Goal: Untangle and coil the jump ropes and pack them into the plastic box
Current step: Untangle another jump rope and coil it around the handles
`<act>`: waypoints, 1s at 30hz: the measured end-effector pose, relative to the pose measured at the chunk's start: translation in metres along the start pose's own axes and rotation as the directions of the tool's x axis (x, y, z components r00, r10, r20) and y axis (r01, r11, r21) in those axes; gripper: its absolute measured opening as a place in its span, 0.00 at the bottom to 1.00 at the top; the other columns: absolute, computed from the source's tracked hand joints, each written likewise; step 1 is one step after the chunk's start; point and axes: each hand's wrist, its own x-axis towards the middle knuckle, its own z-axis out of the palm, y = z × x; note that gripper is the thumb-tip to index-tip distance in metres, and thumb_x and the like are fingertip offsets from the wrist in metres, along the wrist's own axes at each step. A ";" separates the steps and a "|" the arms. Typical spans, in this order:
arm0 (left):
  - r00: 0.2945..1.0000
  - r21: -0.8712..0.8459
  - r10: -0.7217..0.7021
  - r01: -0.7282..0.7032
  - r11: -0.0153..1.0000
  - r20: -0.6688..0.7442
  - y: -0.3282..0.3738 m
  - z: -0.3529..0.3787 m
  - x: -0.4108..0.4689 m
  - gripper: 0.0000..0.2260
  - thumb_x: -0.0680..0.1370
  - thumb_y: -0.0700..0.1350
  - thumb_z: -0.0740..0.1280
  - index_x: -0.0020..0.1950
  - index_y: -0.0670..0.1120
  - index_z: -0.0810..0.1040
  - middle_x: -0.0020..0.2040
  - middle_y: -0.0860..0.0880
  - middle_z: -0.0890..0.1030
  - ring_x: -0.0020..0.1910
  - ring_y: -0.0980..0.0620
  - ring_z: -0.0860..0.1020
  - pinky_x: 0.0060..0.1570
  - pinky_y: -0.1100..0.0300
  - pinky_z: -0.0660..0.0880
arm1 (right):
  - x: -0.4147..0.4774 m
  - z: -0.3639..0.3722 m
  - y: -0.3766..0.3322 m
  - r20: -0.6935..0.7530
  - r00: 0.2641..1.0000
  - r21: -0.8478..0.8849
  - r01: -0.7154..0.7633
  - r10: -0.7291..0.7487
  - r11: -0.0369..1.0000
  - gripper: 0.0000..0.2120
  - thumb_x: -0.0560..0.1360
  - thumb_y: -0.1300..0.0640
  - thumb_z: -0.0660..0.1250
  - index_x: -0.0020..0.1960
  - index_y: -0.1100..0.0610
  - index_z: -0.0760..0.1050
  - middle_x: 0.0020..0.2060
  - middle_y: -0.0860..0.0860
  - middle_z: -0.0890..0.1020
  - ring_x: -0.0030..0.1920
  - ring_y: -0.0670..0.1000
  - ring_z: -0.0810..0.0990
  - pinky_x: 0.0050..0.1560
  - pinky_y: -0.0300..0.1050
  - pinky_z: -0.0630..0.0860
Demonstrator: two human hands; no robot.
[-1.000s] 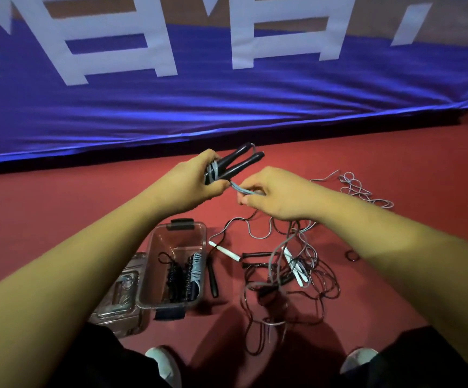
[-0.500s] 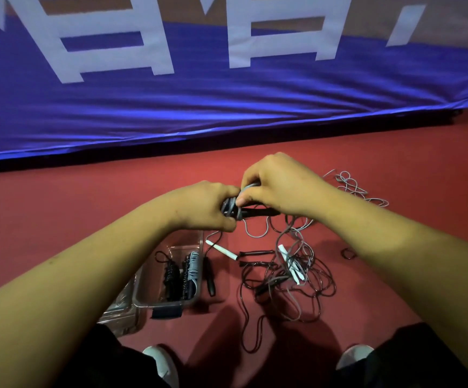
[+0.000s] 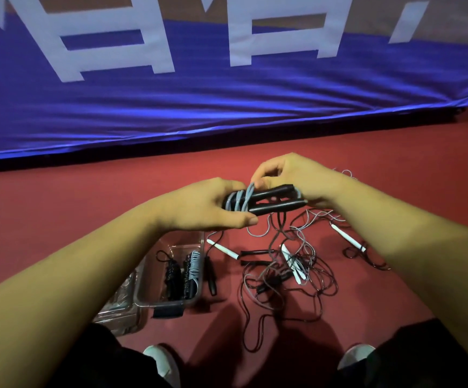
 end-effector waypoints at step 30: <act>0.864 0.184 -0.159 0.275 0.944 -0.478 -0.042 -0.022 0.016 0.15 0.77 0.49 0.69 0.60 0.51 0.69 0.45 0.47 0.83 0.41 0.47 0.80 0.45 0.52 0.76 | 0.002 0.033 -0.027 -0.007 0.997 -0.590 0.053 -0.071 0.805 0.12 0.78 0.53 0.65 0.43 0.61 0.79 0.31 0.53 0.78 0.34 0.50 0.73 0.36 0.45 0.66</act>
